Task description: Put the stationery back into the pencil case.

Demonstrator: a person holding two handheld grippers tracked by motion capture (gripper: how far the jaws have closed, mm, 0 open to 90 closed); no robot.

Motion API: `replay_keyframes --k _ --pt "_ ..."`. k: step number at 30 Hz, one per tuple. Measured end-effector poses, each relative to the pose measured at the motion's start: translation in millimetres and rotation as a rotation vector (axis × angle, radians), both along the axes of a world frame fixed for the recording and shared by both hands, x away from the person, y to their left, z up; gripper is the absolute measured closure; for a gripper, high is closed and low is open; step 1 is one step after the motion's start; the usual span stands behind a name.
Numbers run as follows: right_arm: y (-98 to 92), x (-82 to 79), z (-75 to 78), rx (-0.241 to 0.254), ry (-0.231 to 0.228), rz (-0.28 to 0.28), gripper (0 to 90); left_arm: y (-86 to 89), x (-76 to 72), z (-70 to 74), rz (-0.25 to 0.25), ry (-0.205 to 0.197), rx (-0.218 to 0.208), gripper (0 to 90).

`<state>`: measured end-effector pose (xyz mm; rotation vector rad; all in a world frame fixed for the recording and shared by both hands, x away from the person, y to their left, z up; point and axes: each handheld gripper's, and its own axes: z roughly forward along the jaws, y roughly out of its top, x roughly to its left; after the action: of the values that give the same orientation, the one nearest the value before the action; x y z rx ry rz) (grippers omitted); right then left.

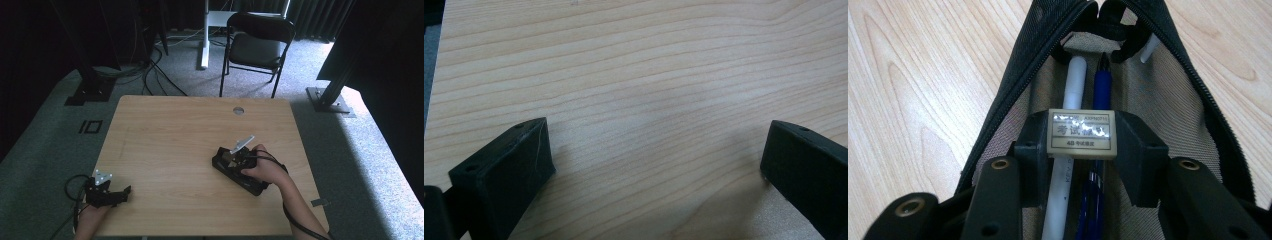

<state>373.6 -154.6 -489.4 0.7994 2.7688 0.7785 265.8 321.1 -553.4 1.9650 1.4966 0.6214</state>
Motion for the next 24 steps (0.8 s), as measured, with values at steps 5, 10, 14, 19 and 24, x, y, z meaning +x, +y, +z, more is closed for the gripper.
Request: replay_keyframes --k 5,10,14,19,24 --pt "-1.7 0.9 4.1 0.015 -0.018 -0.004 54.8 0.0 0.0 0.0 0.000 0.000 0.000 0.6" --pt "-4.6 -1.0 12.1 0.034 -0.032 -0.002 54.2 0.0 0.0 0.0 0.000 0.000 0.000 0.6" --pt "-9.0 -2.6 17.9 0.049 -0.043 -0.006 53.1 0.0 0.0 0.0 0.000 0.000 0.000 0.6" --pt "-14.7 -4.6 23.8 0.075 -0.054 -0.013 51.6 0.0 0.0 0.0 0.000 0.000 0.000 0.6" --pt "-20.3 -6.0 28.1 0.119 -0.059 -0.020 49.9 0.0 0.0 0.0 0.000 0.000 0.000 0.6"
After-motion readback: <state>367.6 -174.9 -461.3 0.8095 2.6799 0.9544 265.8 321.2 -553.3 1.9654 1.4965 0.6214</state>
